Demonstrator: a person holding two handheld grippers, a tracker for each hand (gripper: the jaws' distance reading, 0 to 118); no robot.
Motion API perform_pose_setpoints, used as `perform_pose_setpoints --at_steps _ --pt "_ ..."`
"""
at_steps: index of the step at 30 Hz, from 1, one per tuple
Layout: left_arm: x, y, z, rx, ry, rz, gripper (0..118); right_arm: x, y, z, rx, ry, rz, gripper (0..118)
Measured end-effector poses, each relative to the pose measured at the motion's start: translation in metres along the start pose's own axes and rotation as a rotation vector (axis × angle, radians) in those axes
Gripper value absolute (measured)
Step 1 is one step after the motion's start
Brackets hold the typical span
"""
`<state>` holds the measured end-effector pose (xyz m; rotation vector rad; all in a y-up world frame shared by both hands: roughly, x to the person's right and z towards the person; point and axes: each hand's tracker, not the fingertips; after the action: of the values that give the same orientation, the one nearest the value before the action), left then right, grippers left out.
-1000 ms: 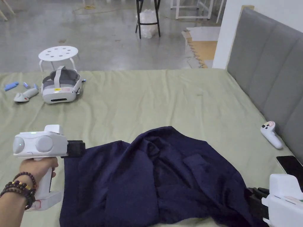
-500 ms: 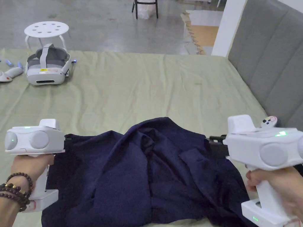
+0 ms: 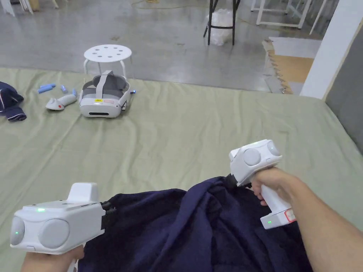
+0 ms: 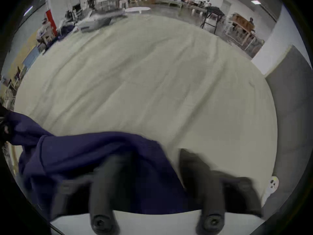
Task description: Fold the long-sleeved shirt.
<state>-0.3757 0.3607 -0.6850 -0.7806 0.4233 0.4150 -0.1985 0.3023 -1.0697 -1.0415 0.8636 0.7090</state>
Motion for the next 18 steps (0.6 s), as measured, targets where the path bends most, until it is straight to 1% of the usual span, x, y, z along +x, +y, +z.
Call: perform_pose_setpoints --at_steps 1,2,3,4,5,7,8,10,12,14,16,18 --pt "-0.002 0.000 -0.001 -0.004 0.001 0.005 11 -0.005 -0.003 0.003 0.013 0.073 -0.020 20" --pt "-0.003 0.000 -0.002 -0.006 0.005 0.001 11 -0.008 -0.002 0.011 0.019 0.032 -0.039 12" --pt "-0.005 0.002 -0.004 -0.007 0.014 -0.009 11 -0.007 -0.005 0.018 0.015 0.038 -0.033 7" --pt "-0.008 0.002 -0.004 -0.002 0.019 -0.012 11 -0.004 -0.009 0.027 0.031 0.025 -0.016 5" --pt "-0.010 0.005 -0.003 0.004 0.025 -0.012 11 0.001 -0.012 0.039 0.040 0.021 -0.015 5" --pt "-0.015 0.019 0.005 0.022 0.029 -0.007 11 0.014 -0.018 0.083 0.131 0.001 -0.072 5" --pt "-0.009 0.023 0.018 0.051 0.039 -0.012 11 0.024 -0.023 0.108 0.180 0.005 -0.091 5" --pt "-0.011 0.045 0.040 0.119 0.060 -0.033 11 0.044 -0.030 0.159 0.256 -0.030 -0.114 5" --pt "-0.012 0.070 0.070 0.191 0.070 -0.041 11 0.062 -0.043 0.221 0.330 -0.104 -0.093 5" --pt "-0.013 0.098 0.101 0.251 0.032 -0.023 11 0.076 -0.053 0.278 0.374 -0.158 -0.072 5" --pt "-0.010 0.135 0.135 0.336 0.030 -0.018 11 0.092 -0.063 0.341 0.472 -0.217 -0.084 5" --pt "-0.001 0.171 0.166 0.417 0.049 -0.046 11 0.107 -0.065 0.398 0.559 -0.229 -0.151 5"
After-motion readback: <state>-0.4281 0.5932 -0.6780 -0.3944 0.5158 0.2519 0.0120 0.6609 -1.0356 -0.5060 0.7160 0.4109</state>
